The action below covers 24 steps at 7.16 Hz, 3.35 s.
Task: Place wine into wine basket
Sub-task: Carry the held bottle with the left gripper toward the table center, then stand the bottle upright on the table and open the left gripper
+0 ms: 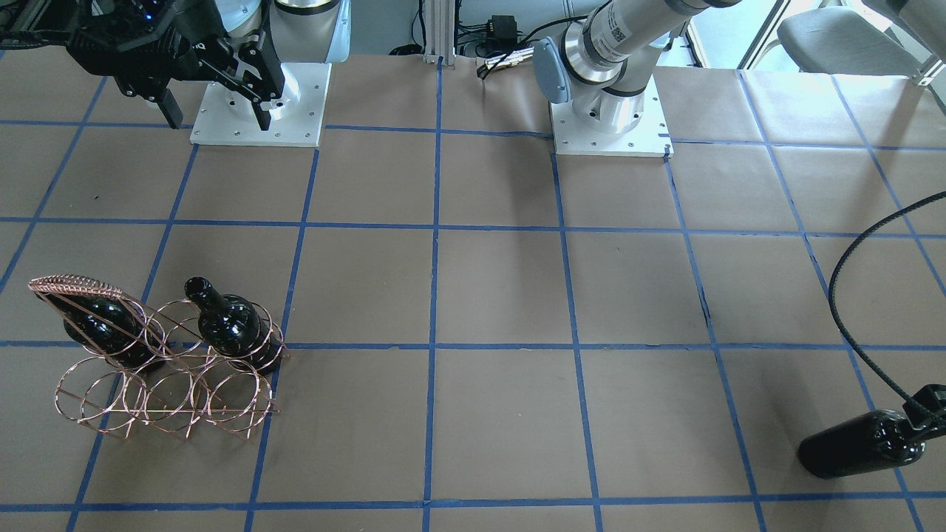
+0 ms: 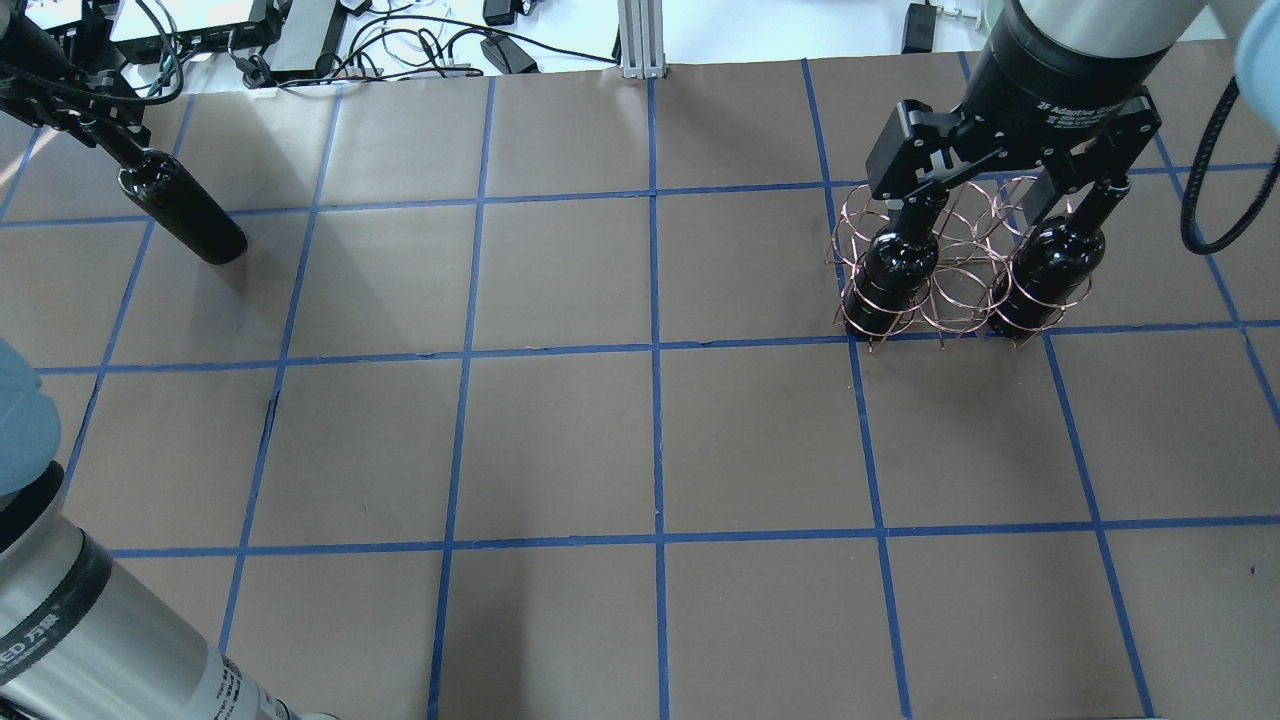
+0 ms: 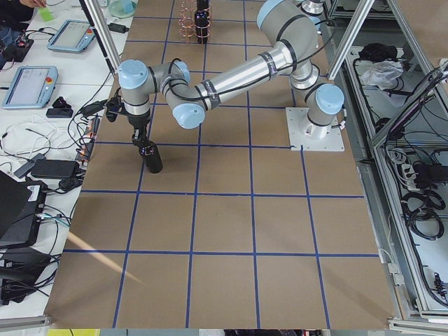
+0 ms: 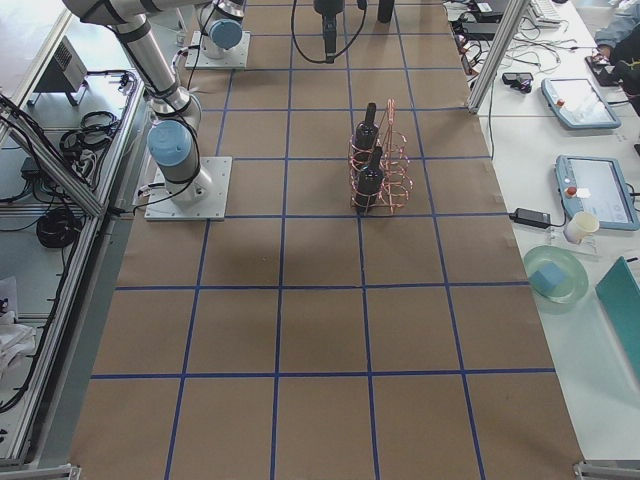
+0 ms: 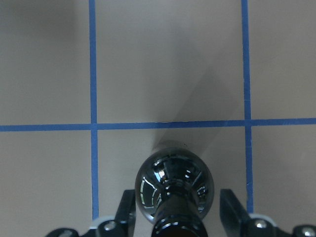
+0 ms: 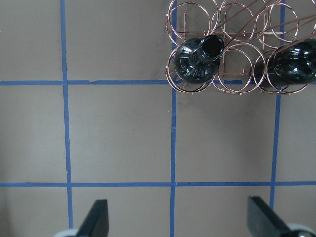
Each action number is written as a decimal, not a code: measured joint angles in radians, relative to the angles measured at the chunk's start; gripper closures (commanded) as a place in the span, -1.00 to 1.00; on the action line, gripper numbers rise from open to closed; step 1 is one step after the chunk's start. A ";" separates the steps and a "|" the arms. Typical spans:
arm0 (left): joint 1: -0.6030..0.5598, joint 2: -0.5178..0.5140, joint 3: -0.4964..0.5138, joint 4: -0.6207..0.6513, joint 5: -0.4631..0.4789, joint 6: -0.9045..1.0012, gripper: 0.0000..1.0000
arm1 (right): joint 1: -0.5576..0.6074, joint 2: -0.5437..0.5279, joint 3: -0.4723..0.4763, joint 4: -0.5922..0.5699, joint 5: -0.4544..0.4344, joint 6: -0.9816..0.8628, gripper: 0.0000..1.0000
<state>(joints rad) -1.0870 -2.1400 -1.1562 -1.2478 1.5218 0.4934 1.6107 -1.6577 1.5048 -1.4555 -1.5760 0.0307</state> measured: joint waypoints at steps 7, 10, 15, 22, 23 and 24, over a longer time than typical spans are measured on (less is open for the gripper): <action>0.001 0.022 -0.013 -0.025 0.002 -0.001 1.00 | 0.000 0.000 0.003 0.001 0.000 -0.001 -1.00; -0.033 0.092 -0.019 -0.100 -0.014 -0.120 1.00 | 0.000 0.000 0.003 0.003 -0.001 -0.002 -1.00; -0.297 0.256 -0.193 -0.117 0.028 -0.478 1.00 | 0.000 0.000 0.003 0.003 -0.001 -0.009 -1.00; -0.684 0.407 -0.509 0.080 0.068 -0.810 1.00 | 0.000 0.000 0.003 0.003 -0.001 -0.009 -1.00; -0.696 0.419 -0.525 0.090 0.085 -0.813 1.00 | 0.000 0.000 0.003 0.004 -0.001 -0.010 -1.00; -0.701 0.428 -0.532 0.091 0.113 -0.812 1.00 | 0.000 -0.001 0.003 0.004 -0.001 -0.010 -1.00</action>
<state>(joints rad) -1.7878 -1.7123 -1.6884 -1.1570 1.6351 -0.3185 1.6107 -1.6586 1.5079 -1.4514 -1.5769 0.0205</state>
